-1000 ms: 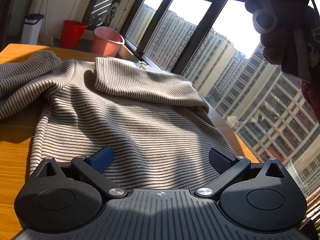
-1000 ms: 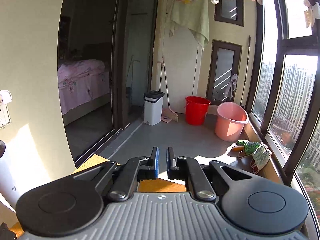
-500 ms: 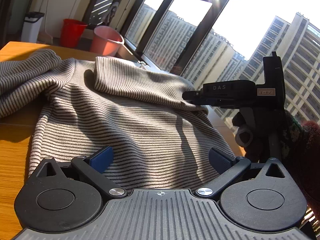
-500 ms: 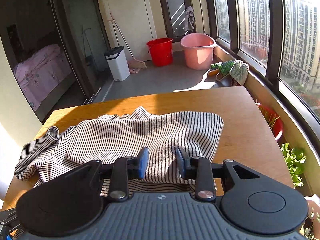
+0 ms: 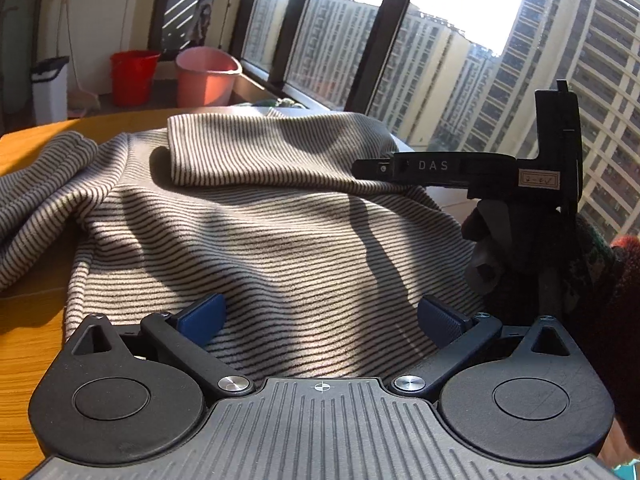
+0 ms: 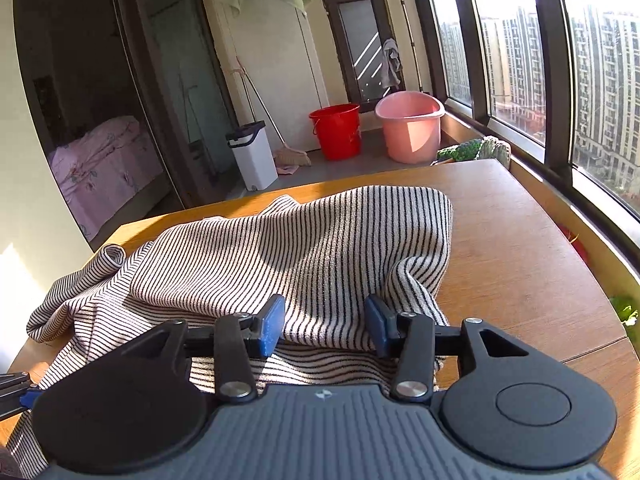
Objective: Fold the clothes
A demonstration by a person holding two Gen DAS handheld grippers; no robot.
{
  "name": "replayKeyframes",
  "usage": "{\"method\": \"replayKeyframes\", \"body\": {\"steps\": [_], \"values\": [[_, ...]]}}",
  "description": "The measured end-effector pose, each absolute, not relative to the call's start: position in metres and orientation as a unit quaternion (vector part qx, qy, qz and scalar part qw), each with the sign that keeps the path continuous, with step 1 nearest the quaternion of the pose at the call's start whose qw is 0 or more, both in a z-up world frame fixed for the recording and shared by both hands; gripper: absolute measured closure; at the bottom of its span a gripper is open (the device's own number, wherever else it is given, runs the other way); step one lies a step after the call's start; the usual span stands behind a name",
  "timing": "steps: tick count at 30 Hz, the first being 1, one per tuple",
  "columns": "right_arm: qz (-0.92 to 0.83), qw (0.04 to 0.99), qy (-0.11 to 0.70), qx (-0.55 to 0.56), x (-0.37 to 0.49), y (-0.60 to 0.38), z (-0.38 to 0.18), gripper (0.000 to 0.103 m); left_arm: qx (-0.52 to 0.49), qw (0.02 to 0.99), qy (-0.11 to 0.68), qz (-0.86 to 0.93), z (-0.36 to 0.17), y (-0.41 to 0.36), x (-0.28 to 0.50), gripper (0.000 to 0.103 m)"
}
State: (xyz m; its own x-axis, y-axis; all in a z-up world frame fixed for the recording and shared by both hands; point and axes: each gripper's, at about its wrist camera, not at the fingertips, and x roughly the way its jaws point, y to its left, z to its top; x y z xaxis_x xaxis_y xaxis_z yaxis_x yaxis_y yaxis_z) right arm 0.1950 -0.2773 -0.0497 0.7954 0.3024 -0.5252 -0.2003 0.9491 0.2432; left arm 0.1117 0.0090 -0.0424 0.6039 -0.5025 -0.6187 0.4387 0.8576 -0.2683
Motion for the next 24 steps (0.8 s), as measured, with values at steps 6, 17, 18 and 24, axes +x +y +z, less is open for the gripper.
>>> {"method": "replayKeyframes", "body": {"steps": [6,17,18,24], "values": [[0.136,0.950,0.262,0.101,0.184,-0.279,-0.050,0.051,-0.103,0.916,0.333,-0.198,-0.010,0.018,0.158,0.000],[0.129,0.959,0.225,0.118,0.177,-0.284,-0.047,0.041,-0.081,0.915,0.375,-0.122,-0.026,0.004,0.237,0.009],[0.129,0.958,0.225,0.120,0.177,-0.285,-0.047,0.040,-0.077,0.915,0.377,-0.117,-0.030,0.002,0.237,0.015],[0.133,0.958,0.207,0.144,0.174,-0.293,-0.048,0.033,0.033,0.940,0.330,-0.086,-0.035,-0.020,0.220,0.047]]}}
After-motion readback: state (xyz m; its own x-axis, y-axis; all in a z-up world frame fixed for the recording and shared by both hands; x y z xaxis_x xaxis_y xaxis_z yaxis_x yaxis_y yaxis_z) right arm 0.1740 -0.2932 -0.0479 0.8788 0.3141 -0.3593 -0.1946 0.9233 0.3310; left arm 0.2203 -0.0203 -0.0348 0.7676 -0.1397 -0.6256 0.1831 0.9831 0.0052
